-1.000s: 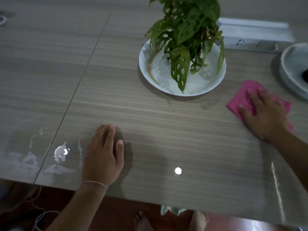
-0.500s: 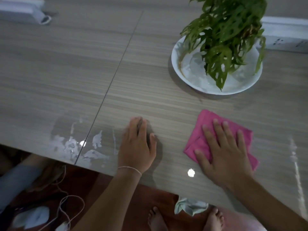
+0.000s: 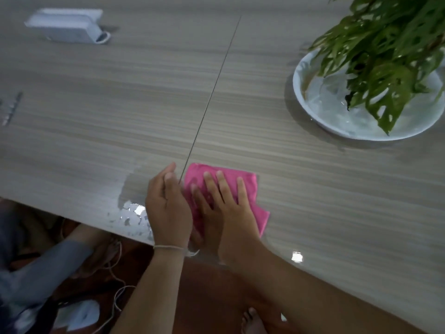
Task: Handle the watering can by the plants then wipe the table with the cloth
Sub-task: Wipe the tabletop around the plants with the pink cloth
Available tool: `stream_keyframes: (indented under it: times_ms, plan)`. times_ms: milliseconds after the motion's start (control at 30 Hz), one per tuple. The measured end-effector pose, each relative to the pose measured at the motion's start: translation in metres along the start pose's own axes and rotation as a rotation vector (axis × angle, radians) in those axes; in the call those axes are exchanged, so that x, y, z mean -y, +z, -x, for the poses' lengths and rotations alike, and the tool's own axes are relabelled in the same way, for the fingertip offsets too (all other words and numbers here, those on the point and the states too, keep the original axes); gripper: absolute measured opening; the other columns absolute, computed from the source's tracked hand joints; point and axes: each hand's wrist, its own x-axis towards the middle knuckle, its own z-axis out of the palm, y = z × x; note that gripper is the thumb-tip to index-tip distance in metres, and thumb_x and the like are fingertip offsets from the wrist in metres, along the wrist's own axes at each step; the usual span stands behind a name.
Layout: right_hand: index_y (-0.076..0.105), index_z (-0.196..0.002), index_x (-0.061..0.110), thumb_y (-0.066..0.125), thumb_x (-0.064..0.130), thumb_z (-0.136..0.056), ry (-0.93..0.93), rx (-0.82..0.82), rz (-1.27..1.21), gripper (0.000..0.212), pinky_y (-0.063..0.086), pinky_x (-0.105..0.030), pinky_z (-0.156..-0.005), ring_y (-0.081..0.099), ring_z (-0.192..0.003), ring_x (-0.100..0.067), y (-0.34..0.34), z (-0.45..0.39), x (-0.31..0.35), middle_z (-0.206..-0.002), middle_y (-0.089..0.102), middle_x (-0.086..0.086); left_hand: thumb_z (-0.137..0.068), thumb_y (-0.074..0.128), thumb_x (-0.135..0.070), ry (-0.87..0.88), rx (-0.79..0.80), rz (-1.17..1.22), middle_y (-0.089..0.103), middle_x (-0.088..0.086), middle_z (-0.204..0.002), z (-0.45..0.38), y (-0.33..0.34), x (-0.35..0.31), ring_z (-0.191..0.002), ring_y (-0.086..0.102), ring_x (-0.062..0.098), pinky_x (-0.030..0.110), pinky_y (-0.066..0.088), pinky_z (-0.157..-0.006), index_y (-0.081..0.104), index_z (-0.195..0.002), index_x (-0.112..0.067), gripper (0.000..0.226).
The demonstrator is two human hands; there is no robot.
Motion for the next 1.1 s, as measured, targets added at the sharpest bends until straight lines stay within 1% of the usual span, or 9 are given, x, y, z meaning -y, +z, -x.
stream_keyframes:
  times_ms: [200, 333, 433, 567, 733, 800, 900, 967, 1100]
  plan:
    - [-0.043, -0.146, 0.02, 0.042, 0.076, -0.087, -0.072, 0.071, -0.021, 0.118, -0.016, -0.07, -0.116, -0.029, -0.154, -0.039, 0.004, -0.04, 0.03, -0.17, -0.025, -0.014, -0.099, 0.036, -0.025, 0.221, 0.13, -0.214, 0.059, -0.003, -0.121, -0.013, -0.012, 0.002, -0.113, 0.053, 0.007, 0.008, 0.035, -0.099, 0.064, -0.123, -0.012, 0.04]
    - [-0.021, -0.16, 0.023, 0.03, 0.075, -0.09, -0.107, 0.079, -0.026, 0.101, -0.017, -0.068, -0.117, -0.028, -0.154, -0.037, 0.001, -0.028, 0.02, -0.171, -0.024, -0.013, -0.099, 0.033, -0.031, 0.272, 0.153, -0.256, 0.06, -0.002, -0.121, -0.012, -0.011, 0.001, -0.11, 0.051, 0.003, 0.005, 0.033, -0.095, 0.063, -0.124, -0.014, 0.043]
    - [-0.008, -0.163, 0.028, 0.009, 0.07, -0.09, -0.066, 0.059, -0.051, 0.086, -0.018, -0.065, -0.118, -0.026, -0.156, -0.035, -0.003, -0.01, 0.005, -0.173, -0.018, -0.01, -0.099, 0.032, -0.031, 0.289, 0.196, -0.296, 0.06, 0.004, -0.124, -0.007, -0.005, -0.004, -0.112, 0.05, 0.006, 0.017, 0.035, -0.098, 0.062, -0.126, -0.012, 0.044]
    - [0.009, -0.165, 0.031, 0.02, 0.071, -0.098, -0.012, -0.011, -0.129, 0.079, -0.019, -0.06, -0.12, -0.018, -0.158, -0.031, -0.003, 0.022, -0.024, -0.174, -0.006, -0.009, -0.1, 0.032, -0.031, 0.314, 0.236, -0.308, 0.059, 0.006, -0.127, 0.004, 0.009, -0.011, -0.117, 0.052, 0.013, 0.023, 0.036, -0.103, 0.06, -0.128, -0.01, 0.045]
    - [0.026, -0.162, 0.032, 0.033, 0.071, -0.091, 0.056, -0.035, -0.153, 0.082, -0.023, -0.055, -0.121, -0.008, -0.16, -0.028, -0.011, 0.053, -0.063, -0.175, 0.004, -0.007, -0.101, 0.031, -0.026, 0.399, 0.274, -0.355, 0.061, 0.011, -0.124, 0.013, 0.03, -0.011, -0.114, 0.049, 0.008, 0.0, 0.025, -0.098, 0.062, -0.123, -0.005, 0.044]
    - [0.034, -0.16, 0.032, 0.039, 0.071, -0.089, 0.086, -0.065, -0.15, 0.082, -0.013, -0.057, -0.124, 0.002, -0.161, -0.029, -0.011, 0.067, -0.083, -0.174, 0.014, -0.007, -0.1, 0.031, -0.028, 0.463, 0.308, -0.391, 0.06, 0.015, -0.124, 0.016, 0.038, -0.008, -0.117, 0.051, 0.019, 0.006, 0.026, -0.102, 0.062, -0.122, -0.003, 0.045]
    - [0.036, -0.158, 0.032, 0.041, 0.072, -0.09, 0.125, -0.11, -0.139, 0.08, -0.002, -0.059, -0.126, 0.009, -0.16, -0.028, -0.012, 0.087, -0.117, -0.173, 0.022, -0.005, -0.098, 0.036, -0.03, 0.53, 0.353, -0.464, 0.049, 0.024, -0.134, 0.028, 0.051, 0.005, -0.131, 0.044, 0.036, 0.03, 0.031, -0.113, 0.059, -0.126, 0.002, 0.048]
    - [0.034, -0.159, 0.034, 0.04, 0.075, -0.091, 0.161, -0.123, -0.127, 0.08, -0.002, -0.057, -0.126, 0.007, -0.161, -0.026, -0.013, 0.098, -0.143, -0.173, 0.02, -0.004, -0.097, 0.039, -0.029, 0.589, 0.366, -0.53, 0.046, 0.029, -0.137, 0.04, 0.059, 0.016, -0.135, 0.04, 0.044, 0.044, 0.033, -0.115, 0.058, -0.128, 0.004, 0.049]
    - [0.023, -0.163, 0.037, 0.027, 0.082, -0.092, 0.298, -0.111, -0.093, 0.084, -0.003, -0.056, -0.127, -0.001, -0.161, -0.024, -0.02, 0.123, -0.2, -0.174, 0.01, -0.002, -0.097, 0.04, -0.031, 0.694, 0.371, -0.603, 0.046, 0.029, -0.139, 0.06, 0.079, 0.018, -0.14, 0.036, 0.045, 0.053, 0.035, -0.113, 0.056, -0.131, 0.003, 0.05]
